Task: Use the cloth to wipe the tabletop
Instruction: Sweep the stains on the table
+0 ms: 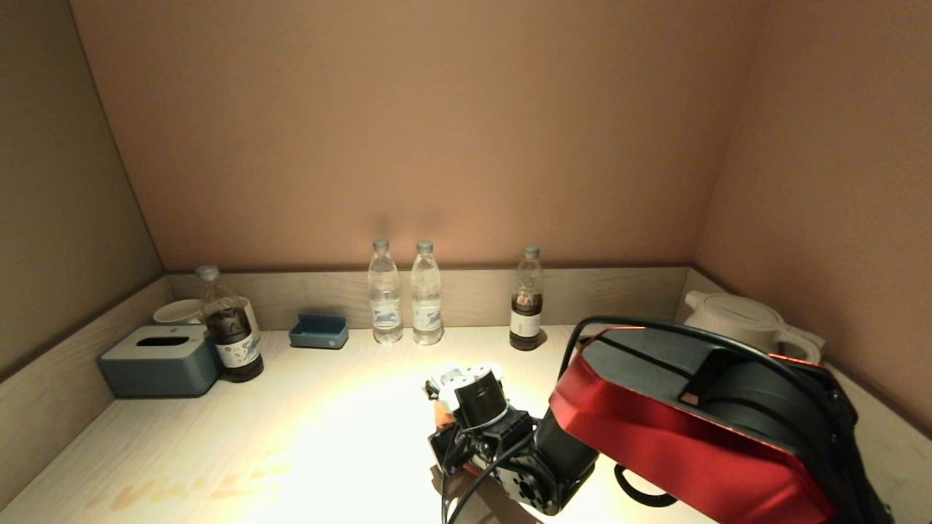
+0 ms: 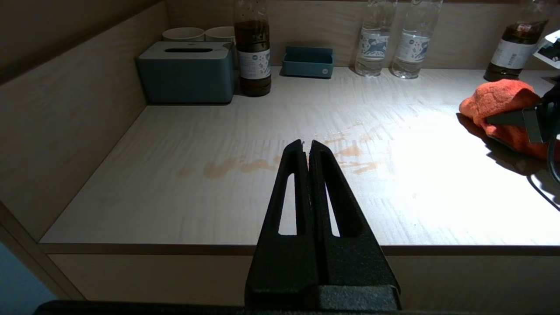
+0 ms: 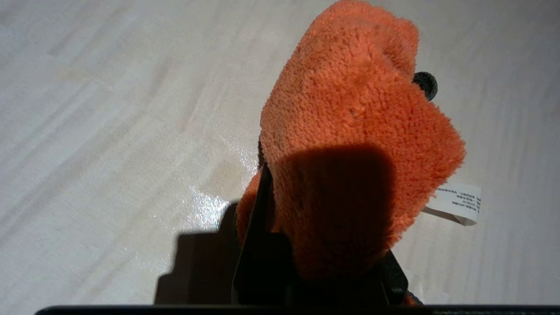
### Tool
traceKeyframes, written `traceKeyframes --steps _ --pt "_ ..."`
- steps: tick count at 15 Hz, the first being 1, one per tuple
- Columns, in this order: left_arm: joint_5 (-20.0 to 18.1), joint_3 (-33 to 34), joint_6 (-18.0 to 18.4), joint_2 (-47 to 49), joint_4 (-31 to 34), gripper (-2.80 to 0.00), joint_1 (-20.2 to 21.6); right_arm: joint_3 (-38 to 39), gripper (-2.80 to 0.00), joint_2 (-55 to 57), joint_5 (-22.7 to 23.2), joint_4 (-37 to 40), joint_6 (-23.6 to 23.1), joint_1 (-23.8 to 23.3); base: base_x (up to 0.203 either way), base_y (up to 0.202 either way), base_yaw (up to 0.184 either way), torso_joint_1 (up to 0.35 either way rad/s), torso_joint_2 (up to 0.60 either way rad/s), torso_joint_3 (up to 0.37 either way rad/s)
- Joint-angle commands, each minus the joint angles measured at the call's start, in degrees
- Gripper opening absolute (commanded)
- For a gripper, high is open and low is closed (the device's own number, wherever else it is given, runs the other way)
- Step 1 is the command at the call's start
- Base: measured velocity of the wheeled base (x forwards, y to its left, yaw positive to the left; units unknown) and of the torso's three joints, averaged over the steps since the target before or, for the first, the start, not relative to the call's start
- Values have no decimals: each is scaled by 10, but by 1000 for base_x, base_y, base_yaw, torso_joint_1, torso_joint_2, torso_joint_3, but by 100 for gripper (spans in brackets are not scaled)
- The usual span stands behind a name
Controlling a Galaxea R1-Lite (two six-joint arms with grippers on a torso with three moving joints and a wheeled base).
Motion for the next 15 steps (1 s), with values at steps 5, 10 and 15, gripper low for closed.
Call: traceKeyframes --steps 5,10,15 --pt "0 0 0 0 0 -280 0 -86 -280 30 -7 70 -4 66 0 0 0 0 0 0" --pt "0 0 0 0 0 -280 0 -66 -280 -1 -15 72 1 106 0 0 0 0 0 0" --pt "0 0 0 0 0 -280 0 -18 -280 -82 -19 71 2 110 0 0 0 0 0 0"
